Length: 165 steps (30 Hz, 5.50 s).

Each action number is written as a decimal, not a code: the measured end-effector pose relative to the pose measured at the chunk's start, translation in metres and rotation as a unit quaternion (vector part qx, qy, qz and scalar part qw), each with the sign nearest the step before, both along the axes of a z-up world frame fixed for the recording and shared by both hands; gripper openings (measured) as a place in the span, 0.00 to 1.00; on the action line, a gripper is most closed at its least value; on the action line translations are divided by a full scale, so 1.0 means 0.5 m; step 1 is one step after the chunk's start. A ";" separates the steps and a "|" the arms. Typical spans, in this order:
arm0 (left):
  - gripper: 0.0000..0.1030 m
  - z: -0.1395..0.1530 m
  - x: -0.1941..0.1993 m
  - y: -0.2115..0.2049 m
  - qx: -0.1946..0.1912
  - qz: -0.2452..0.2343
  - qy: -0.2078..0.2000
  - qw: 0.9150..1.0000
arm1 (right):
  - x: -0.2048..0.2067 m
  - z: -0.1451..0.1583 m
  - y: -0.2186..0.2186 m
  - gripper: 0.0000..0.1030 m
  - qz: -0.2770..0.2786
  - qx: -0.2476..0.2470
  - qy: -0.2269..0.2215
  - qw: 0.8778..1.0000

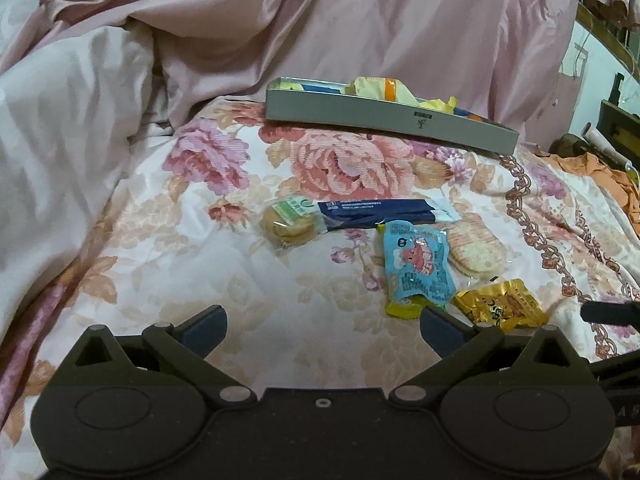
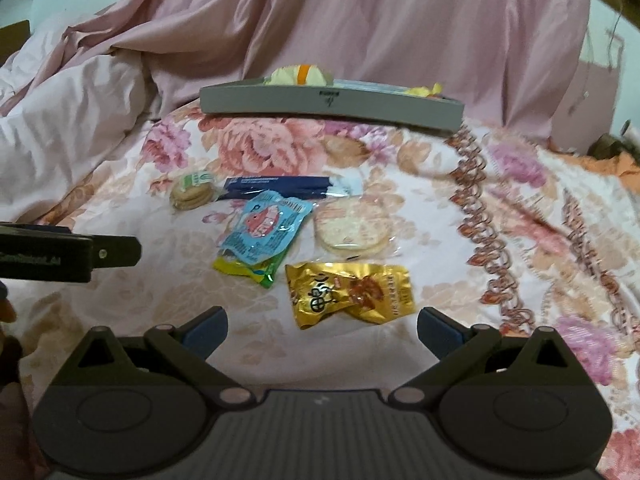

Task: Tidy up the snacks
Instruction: 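Move both tools back toward the blue packet and gold bag on the bed, then grasp the blue cartoon packet with the left tool, then grasp the gold snack bag with the right tool while the left tool holds the blue packet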

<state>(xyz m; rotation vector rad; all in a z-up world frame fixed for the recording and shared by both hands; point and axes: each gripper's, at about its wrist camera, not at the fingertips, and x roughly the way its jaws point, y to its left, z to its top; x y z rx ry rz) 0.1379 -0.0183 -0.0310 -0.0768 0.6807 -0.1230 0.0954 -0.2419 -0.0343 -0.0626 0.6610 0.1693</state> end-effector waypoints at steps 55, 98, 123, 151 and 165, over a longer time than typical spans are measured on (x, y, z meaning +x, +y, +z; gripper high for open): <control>0.60 -0.080 0.198 -0.115 -0.035 -0.105 0.048 0.993 | 0.175 -0.061 -0.058 0.96 0.017 0.035 0.087 0.995; 0.51 -0.099 0.076 -0.060 -0.020 -0.103 0.017 0.994 | 0.154 -0.071 -0.026 0.96 0.055 -0.010 0.062 0.997; 0.64 -0.106 0.070 -0.091 0.029 -0.156 0.019 0.987 | 0.140 -0.055 -0.017 0.85 0.063 -0.032 0.033 0.997; 0.59 -0.101 0.064 -0.093 0.034 -0.151 0.017 0.988 | 0.163 -0.066 -0.043 0.87 0.048 0.006 0.074 0.996; 0.58 -0.091 0.060 -0.081 0.019 -0.130 0.001 0.991 | 0.137 -0.052 -0.011 0.75 0.086 -0.039 0.029 0.995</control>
